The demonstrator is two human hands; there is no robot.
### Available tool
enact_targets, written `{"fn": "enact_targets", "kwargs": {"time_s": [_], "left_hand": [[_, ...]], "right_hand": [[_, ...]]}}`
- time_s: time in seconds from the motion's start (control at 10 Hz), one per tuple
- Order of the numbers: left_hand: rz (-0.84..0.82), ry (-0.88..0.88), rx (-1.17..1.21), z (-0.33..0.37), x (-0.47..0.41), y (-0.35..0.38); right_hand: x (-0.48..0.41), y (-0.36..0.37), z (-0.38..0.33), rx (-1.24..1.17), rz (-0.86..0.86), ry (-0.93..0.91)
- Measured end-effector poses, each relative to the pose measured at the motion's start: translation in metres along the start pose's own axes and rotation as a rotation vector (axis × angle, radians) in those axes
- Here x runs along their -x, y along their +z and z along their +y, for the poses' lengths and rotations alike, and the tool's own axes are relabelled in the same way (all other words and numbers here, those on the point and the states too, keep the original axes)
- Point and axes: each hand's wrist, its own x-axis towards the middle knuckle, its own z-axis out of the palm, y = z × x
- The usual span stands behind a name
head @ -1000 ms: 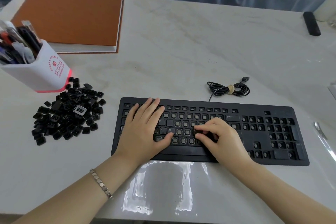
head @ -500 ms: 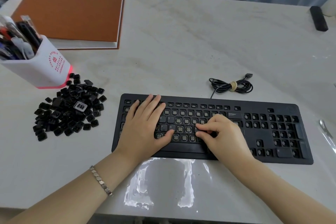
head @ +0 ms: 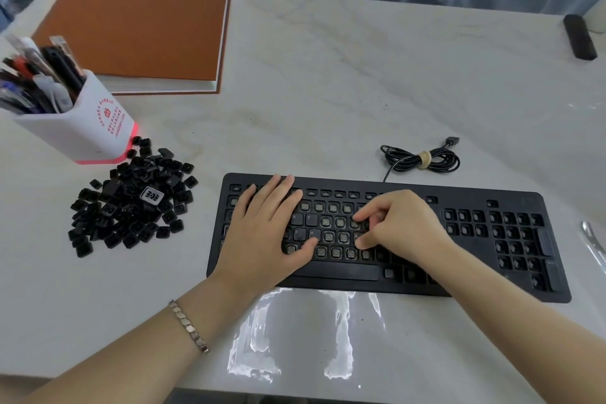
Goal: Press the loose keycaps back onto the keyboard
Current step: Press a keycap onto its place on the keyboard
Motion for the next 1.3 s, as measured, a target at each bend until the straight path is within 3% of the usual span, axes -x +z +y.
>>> {"fn": "enact_targets", "kwargs": {"time_s": [0.1, 0.2, 0.3, 0.4, 0.7, 0.9, 1.3], "left_hand": [[0.0, 0.0, 0.005, 0.0, 0.0, -0.001], [-0.01, 0.004, 0.003, 0.0, -0.001, -0.001], [-0.027, -0.001, -0.002, -0.001, 0.0, -0.001], [-0.035, -0.006, 0.0, -0.001, 0.001, -0.001], [-0.032, -0.007, 0.008, 0.0, 0.0, -0.001], [-0.034, -0.006, 0.001, 0.0, 0.0, 0.0], [-0.018, 0.003, 0.014, -0.001, 0.001, 0.001]], "right_hand": [[0.006, 0.003, 0.005, -0.065, 0.0, -0.068], [0.021, -0.002, 0.017, -0.42, 0.07, 0.068], [0.037, -0.007, 0.022, -0.798, 0.015, 0.111], [0.054, -0.004, 0.024, -1.037, -0.028, 0.056], [0.05, 0.007, 0.022, -0.627, 0.281, -0.148], [0.055, 0.008, 0.018, -0.427, 0.346, -0.297], [0.044, 0.013, 0.035, -0.371, 0.364, -0.327]]}}
